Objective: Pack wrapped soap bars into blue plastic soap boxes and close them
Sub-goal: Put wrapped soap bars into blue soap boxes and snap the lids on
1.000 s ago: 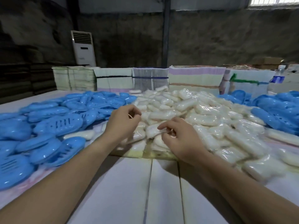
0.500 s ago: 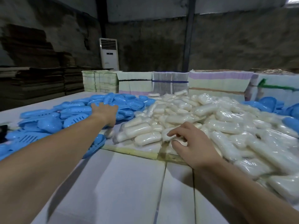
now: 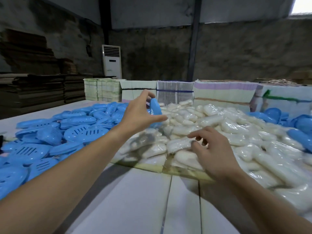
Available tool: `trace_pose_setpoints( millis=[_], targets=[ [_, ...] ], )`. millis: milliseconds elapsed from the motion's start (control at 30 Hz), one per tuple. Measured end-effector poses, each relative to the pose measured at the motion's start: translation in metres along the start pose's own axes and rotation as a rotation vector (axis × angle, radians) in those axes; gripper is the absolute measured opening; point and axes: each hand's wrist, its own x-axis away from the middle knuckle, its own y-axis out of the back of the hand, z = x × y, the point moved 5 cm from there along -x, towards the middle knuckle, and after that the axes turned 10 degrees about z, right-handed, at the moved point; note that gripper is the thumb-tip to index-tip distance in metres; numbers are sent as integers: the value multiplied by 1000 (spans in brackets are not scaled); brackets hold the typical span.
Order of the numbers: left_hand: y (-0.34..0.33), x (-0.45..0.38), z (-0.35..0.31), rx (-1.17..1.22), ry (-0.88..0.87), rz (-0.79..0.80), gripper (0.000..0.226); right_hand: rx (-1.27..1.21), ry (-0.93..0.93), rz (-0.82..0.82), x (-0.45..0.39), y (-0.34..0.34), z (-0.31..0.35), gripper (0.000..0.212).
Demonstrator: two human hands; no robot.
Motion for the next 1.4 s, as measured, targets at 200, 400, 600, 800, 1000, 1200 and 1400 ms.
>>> trace_pose_setpoints(
  millis=[200, 400, 600, 800, 1000, 1200, 1400],
  targets=[
    [-71, 49, -32, 650, 1, 232, 66, 151, -208, -244, 0, 60, -34, 26],
    [-108, 81, -31, 567, -35, 569, 72, 549, -502, 25, -1, 74, -73, 48],
    [-117, 88, -31, 417, -83, 712, 92, 550, -614, 167, 2, 68, -94, 55],
    [-119, 90, -32, 389, -114, 738, 85, 513, -587, 172, -1, 69, -96, 52],
    [-121, 88, -30, 399, -92, 727, 87, 358, -454, 133, 1, 70, -81, 40],
    [-125, 84, -25, 479, -30, 712, 94, 244, -269, 38, -1, 91, -44, 23],
    [-127, 78, -18, 517, 29, 695, 105, -103, -135, 325, 29, 88, -13, 26]
  ],
)
